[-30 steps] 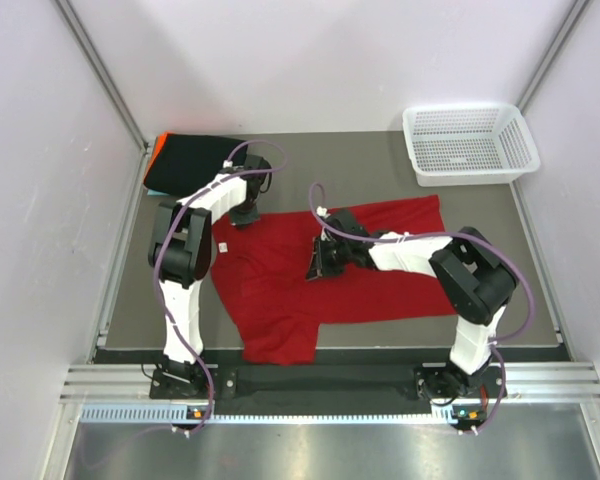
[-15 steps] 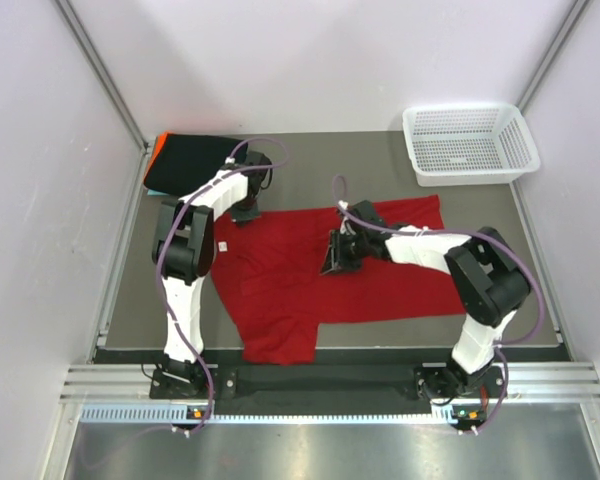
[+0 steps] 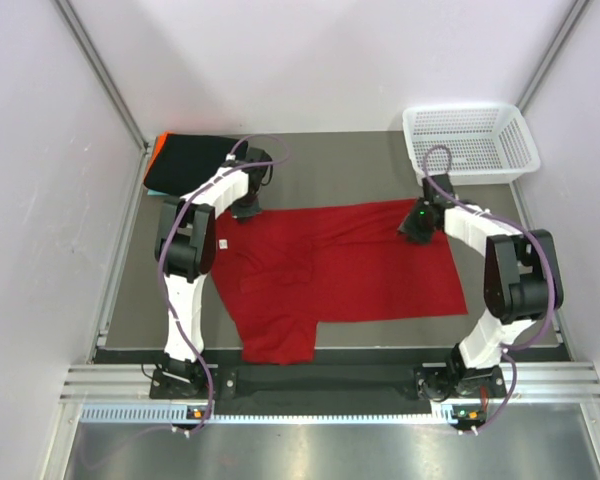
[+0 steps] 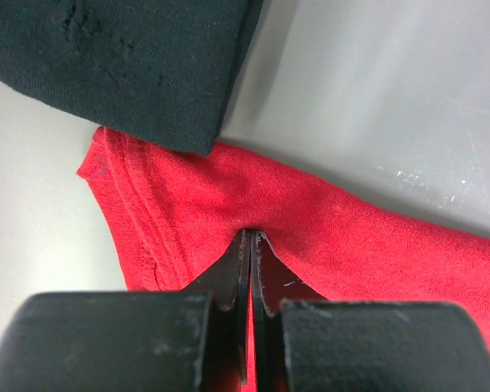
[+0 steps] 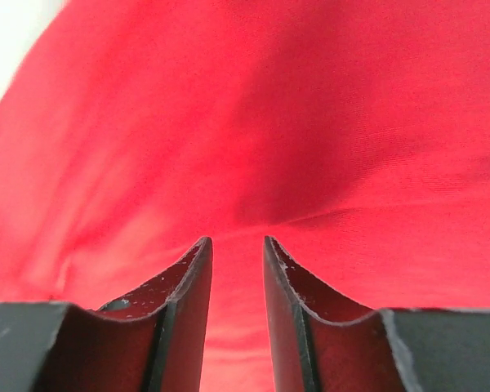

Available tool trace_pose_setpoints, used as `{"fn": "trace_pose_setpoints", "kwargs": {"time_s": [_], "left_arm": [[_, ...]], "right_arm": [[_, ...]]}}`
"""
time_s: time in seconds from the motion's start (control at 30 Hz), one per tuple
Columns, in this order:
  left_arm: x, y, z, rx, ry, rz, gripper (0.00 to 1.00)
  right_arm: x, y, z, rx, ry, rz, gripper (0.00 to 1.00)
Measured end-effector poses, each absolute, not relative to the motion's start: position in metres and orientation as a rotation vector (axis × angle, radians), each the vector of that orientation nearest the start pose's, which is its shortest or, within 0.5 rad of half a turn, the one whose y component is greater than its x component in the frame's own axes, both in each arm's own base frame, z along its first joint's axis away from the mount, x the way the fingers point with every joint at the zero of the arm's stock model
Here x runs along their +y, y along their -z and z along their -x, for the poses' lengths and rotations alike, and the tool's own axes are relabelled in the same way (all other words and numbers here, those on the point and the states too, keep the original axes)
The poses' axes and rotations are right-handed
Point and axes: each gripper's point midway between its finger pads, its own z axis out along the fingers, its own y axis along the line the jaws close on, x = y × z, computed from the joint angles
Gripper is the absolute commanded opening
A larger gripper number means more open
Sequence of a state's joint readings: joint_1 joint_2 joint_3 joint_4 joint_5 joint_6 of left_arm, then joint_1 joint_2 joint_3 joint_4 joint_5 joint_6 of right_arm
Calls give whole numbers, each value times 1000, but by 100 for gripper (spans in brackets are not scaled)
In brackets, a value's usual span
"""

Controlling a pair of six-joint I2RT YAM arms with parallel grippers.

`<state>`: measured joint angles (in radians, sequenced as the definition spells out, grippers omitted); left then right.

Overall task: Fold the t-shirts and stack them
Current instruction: Fold the tshirt

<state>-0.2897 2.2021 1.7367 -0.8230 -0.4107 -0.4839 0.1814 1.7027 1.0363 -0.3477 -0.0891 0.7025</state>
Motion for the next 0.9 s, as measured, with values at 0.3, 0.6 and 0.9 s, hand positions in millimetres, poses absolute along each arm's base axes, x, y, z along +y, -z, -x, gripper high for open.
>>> {"fn": "trace_pose_setpoints", "kwargs": {"time_s": [0.3,0.6,0.9], "left_arm": [[-82,-27,-455,2680,-361,343,0],[-83,-27,-456,2681,-355,343,0],[-84,-27,-458,2677,-350,345,0]], "right_arm": [[37,-40,-374,2449,-170,-1011,33],[3,-37,-372,2380,-46,-1127,33],[-30,-31,-365,2326,76,-1193,0]]}}
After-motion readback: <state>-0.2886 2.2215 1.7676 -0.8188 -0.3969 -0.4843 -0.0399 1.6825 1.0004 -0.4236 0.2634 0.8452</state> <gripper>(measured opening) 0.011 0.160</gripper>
